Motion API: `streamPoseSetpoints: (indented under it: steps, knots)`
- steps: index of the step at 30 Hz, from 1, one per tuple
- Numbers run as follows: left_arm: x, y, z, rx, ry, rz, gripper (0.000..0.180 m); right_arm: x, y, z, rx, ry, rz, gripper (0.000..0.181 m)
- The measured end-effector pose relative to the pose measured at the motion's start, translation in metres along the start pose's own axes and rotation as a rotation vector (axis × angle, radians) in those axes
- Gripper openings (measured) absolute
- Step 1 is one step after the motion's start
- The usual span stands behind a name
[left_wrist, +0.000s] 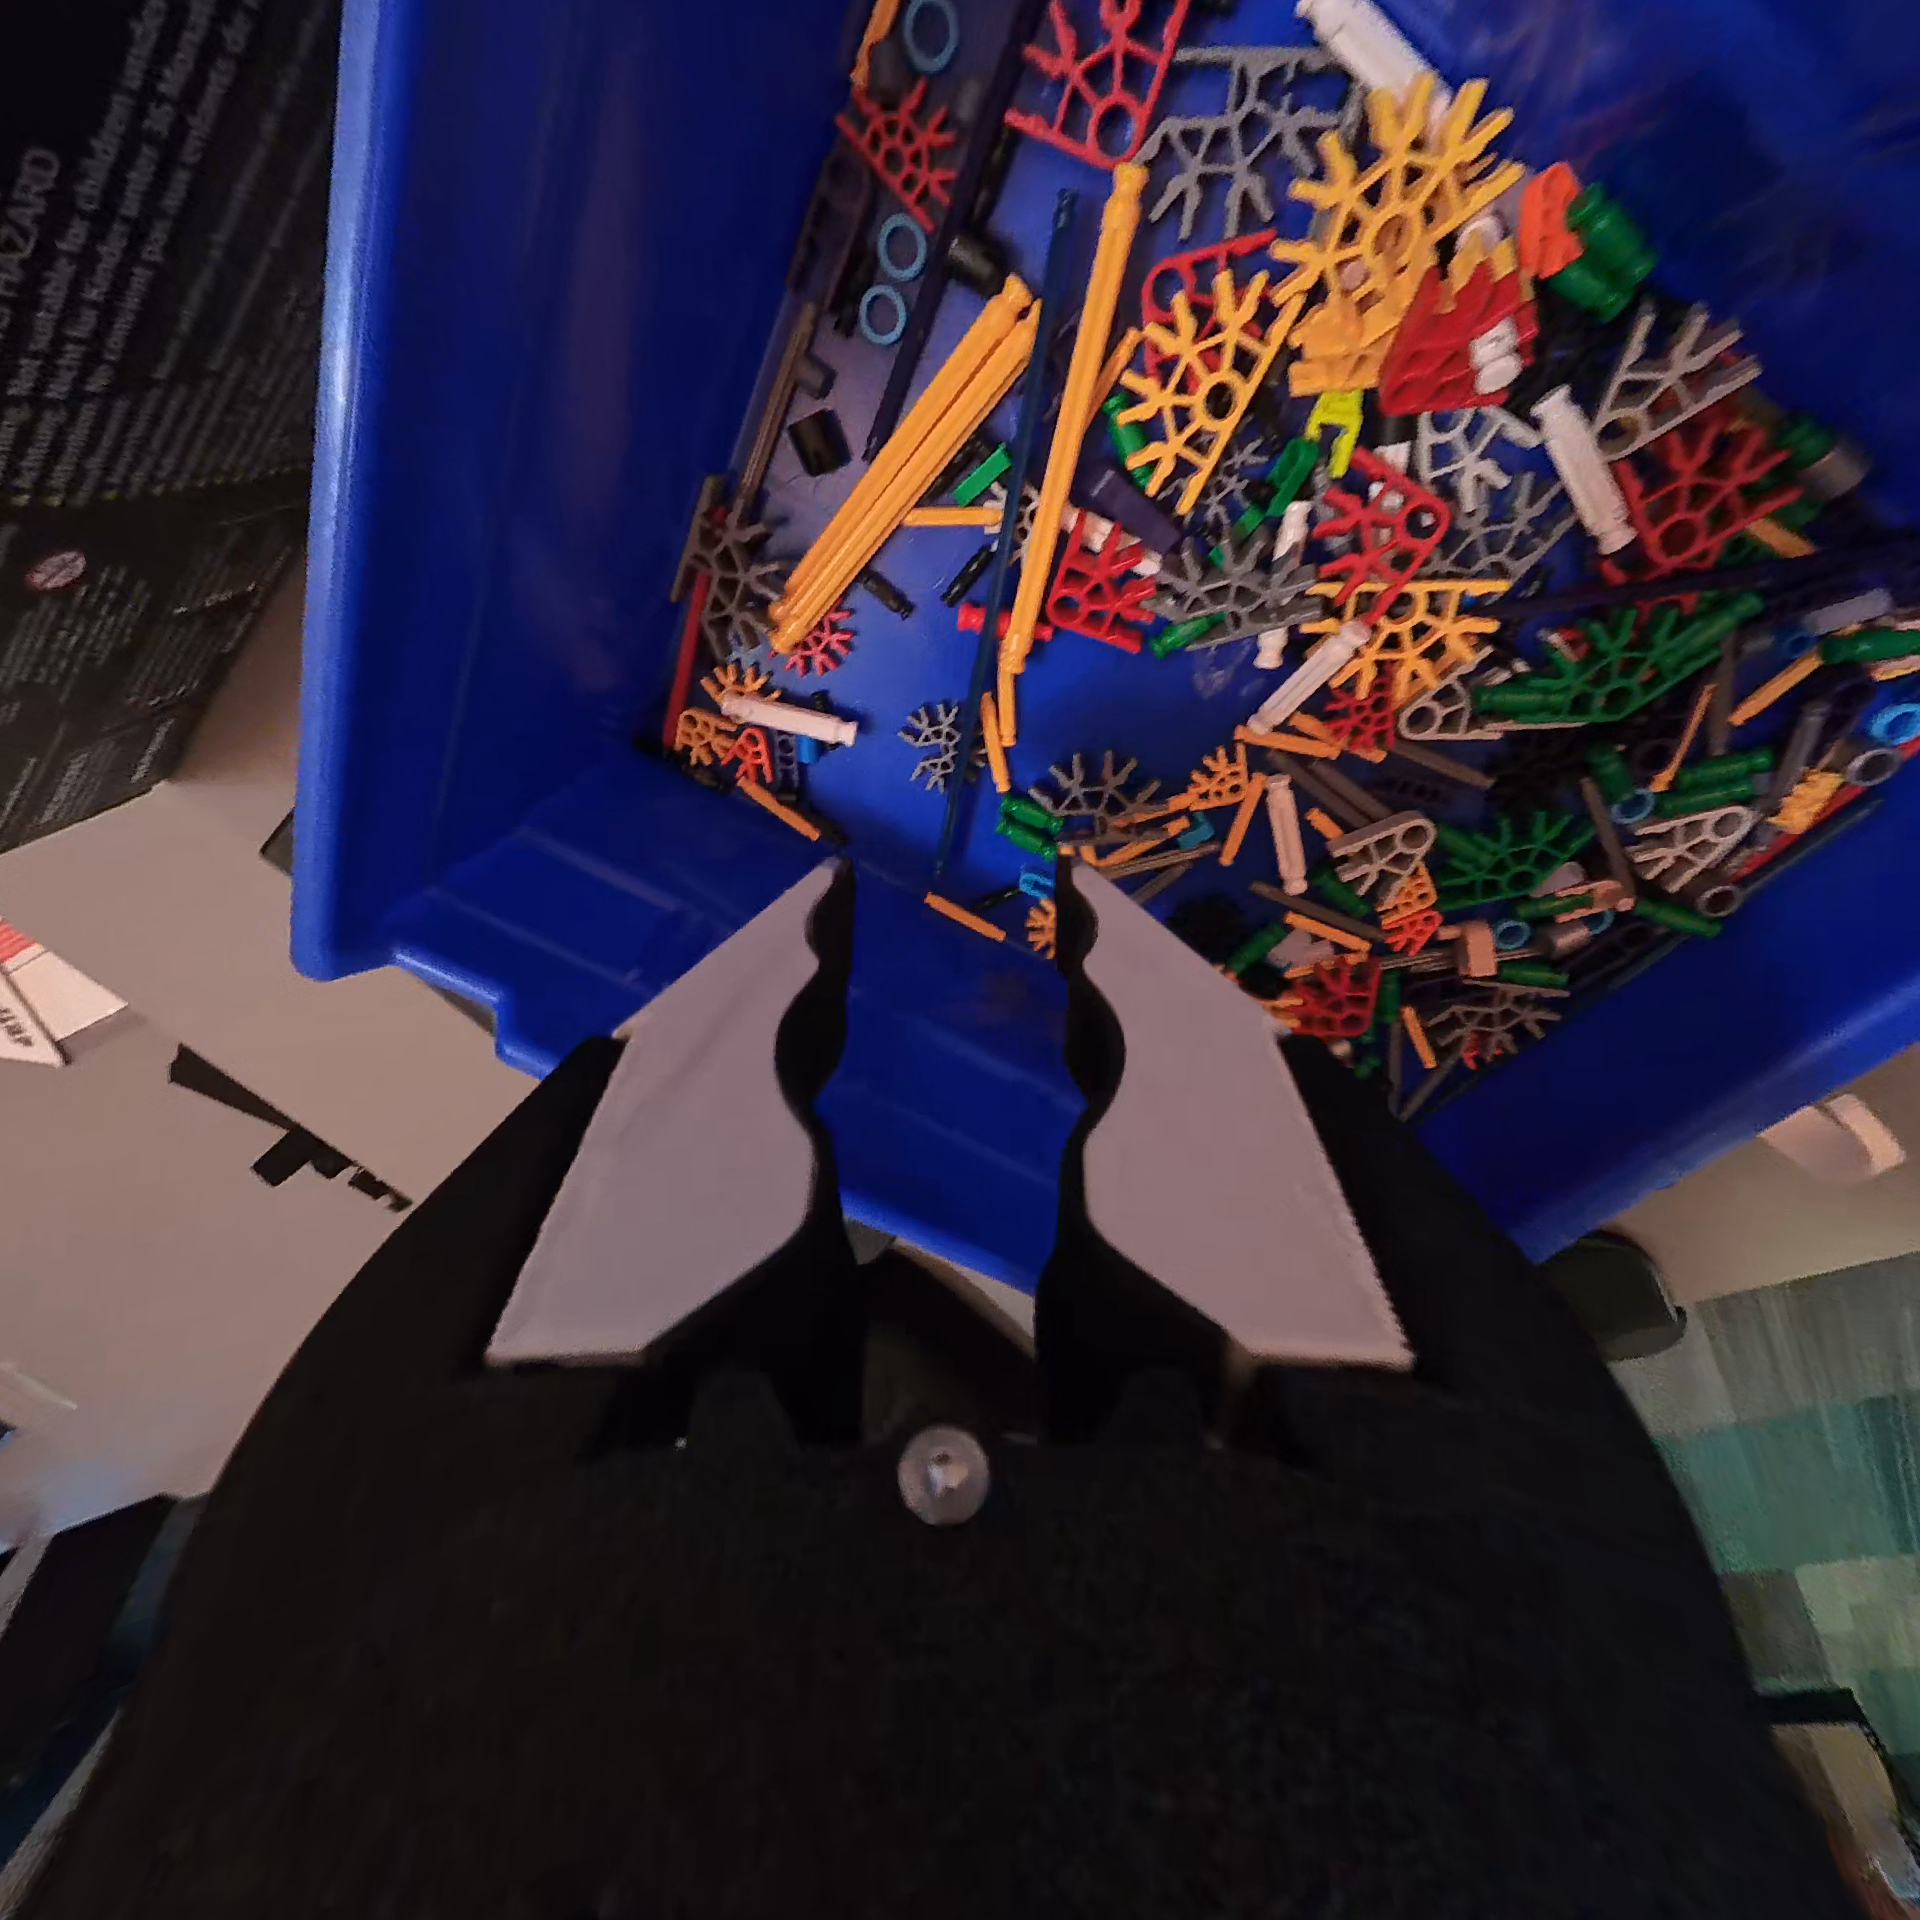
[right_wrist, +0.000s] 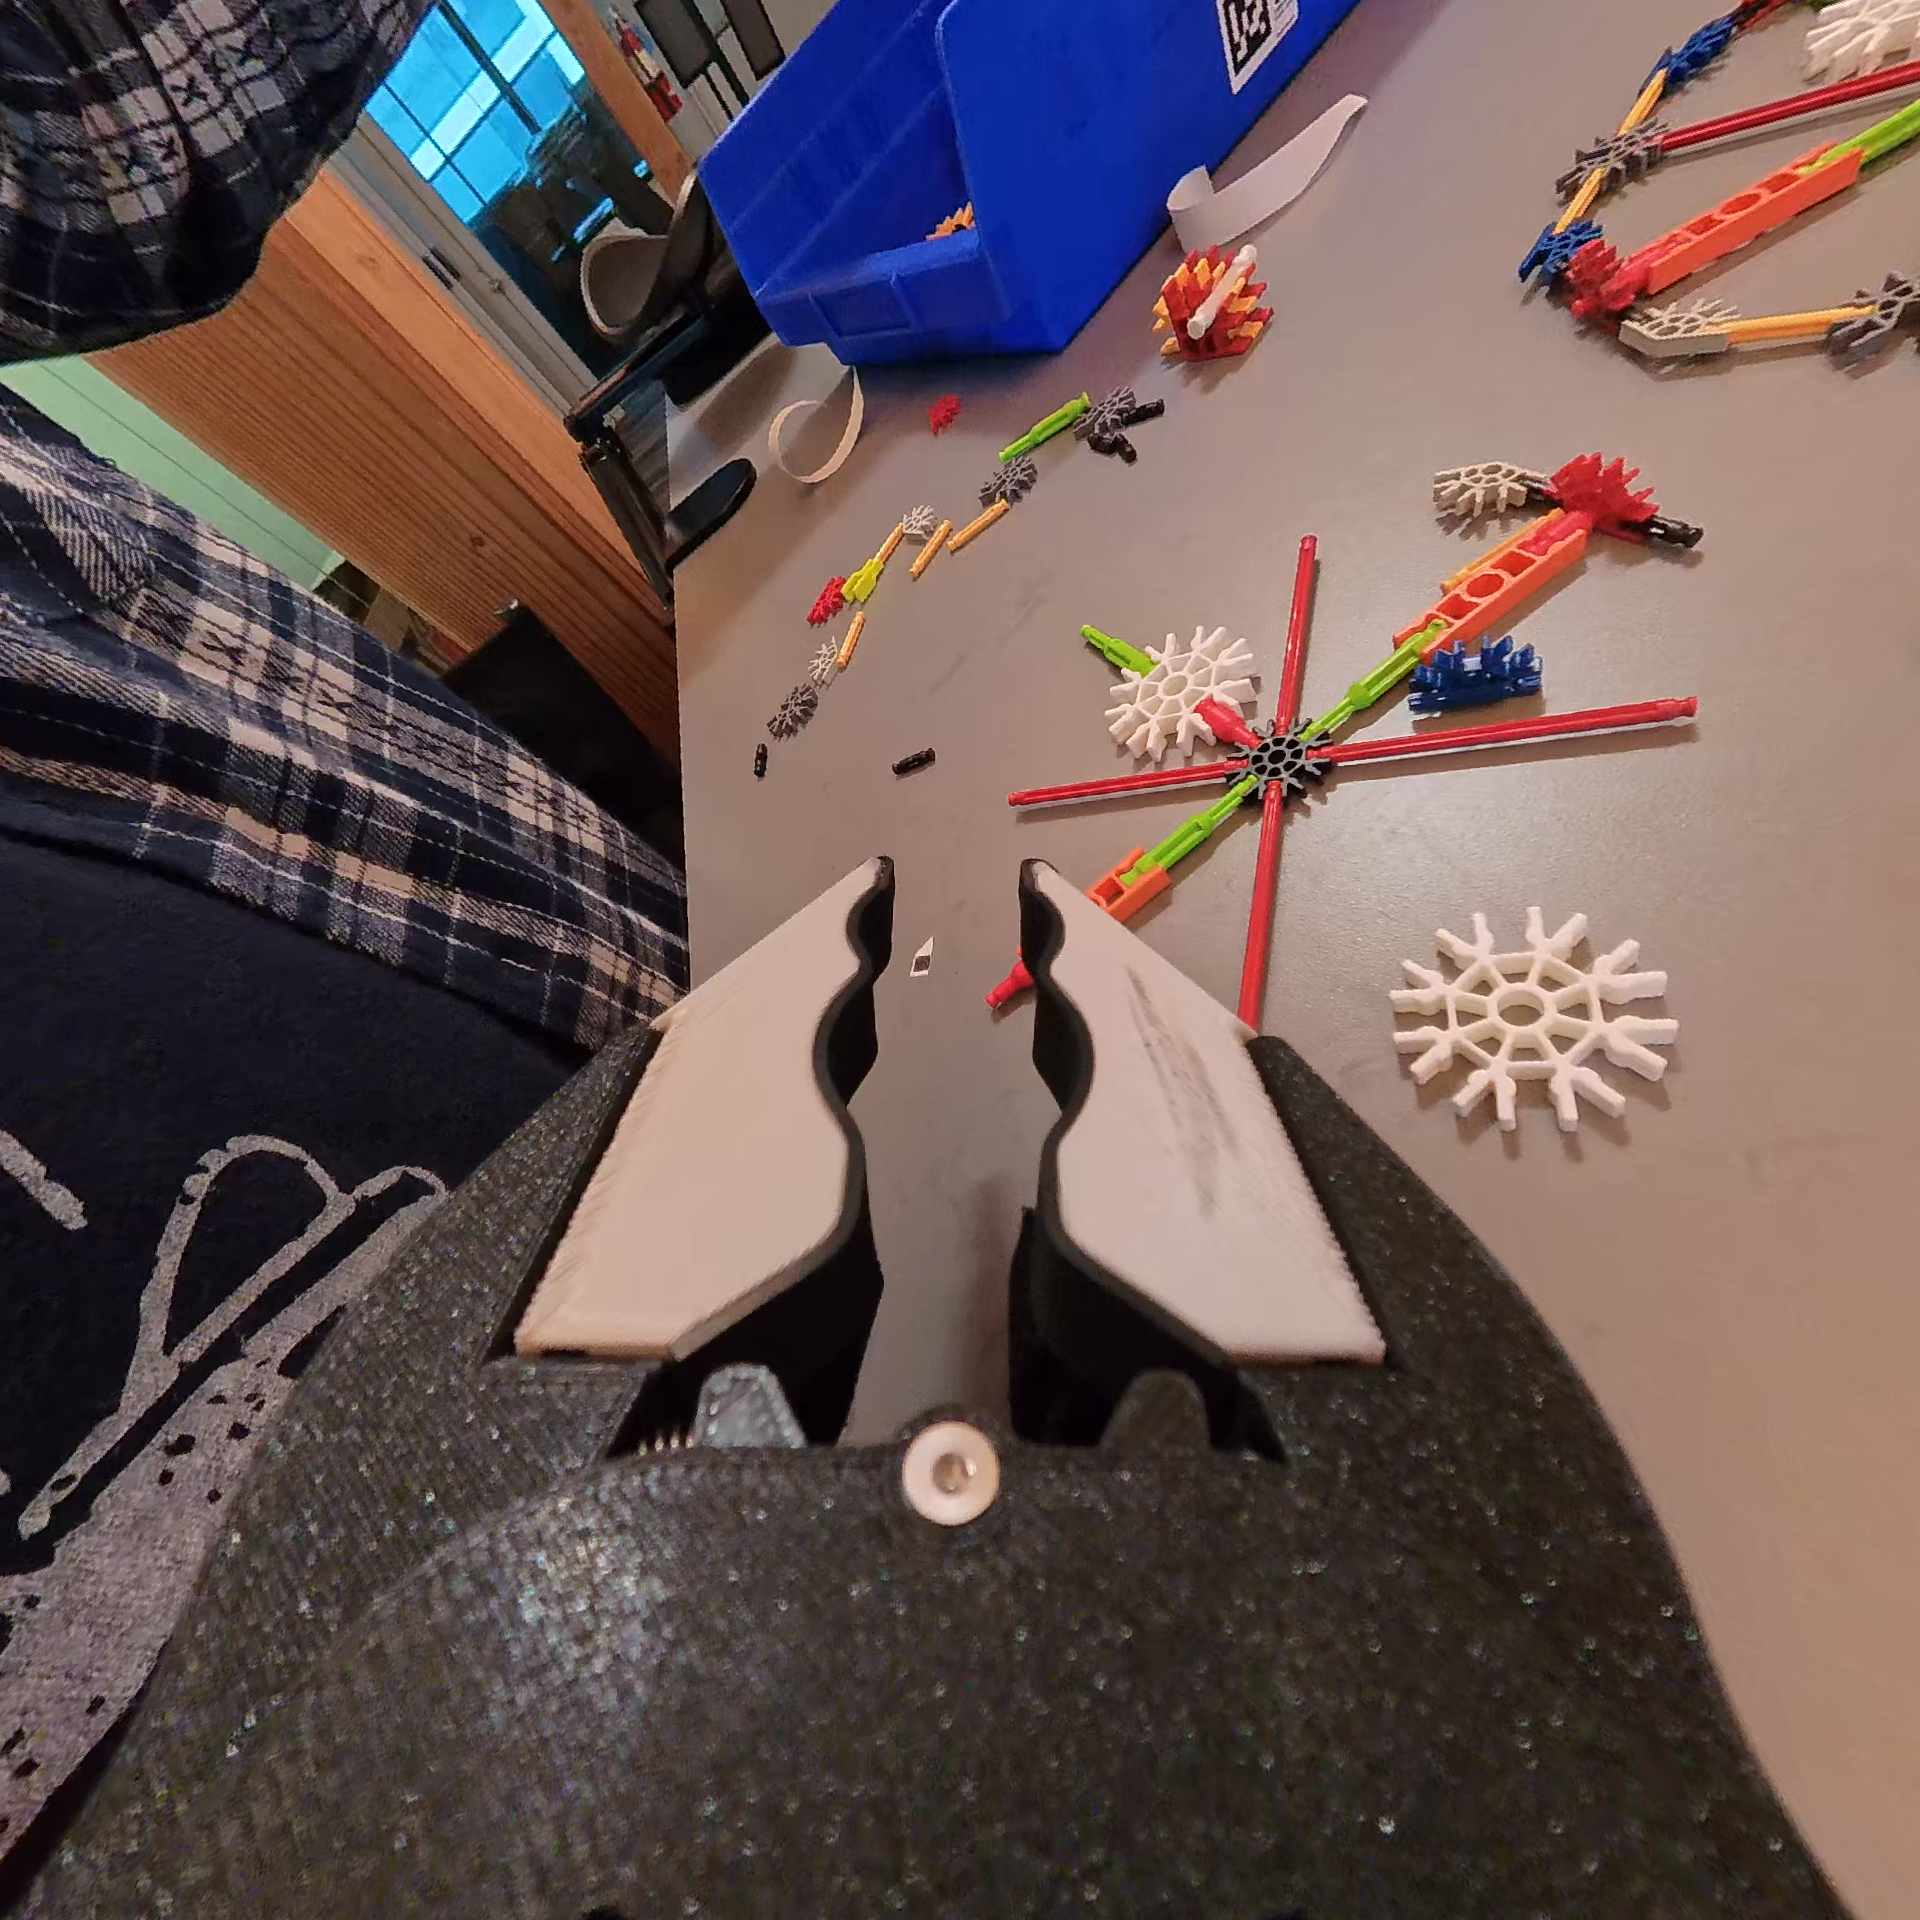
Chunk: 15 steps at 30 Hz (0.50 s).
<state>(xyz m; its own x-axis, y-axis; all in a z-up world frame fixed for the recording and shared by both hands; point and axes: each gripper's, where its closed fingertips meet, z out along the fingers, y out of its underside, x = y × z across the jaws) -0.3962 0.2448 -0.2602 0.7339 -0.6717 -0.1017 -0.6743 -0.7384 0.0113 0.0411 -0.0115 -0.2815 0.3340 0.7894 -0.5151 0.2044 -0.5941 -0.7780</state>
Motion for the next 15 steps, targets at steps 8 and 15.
streamPoseSetpoints:
  steps: [8,15]
  knots:
    - [-0.011,0.006,0.005,-0.070,-0.053,0.012,0.035,0.002,-0.001,0.001,0.001,0.003,0.002,0.022]
    - [-0.012,0.006,0.005,-0.102,-0.075,0.047,0.036,0.001,-0.002,0.001,0.010,-0.006,-0.006,0.023]
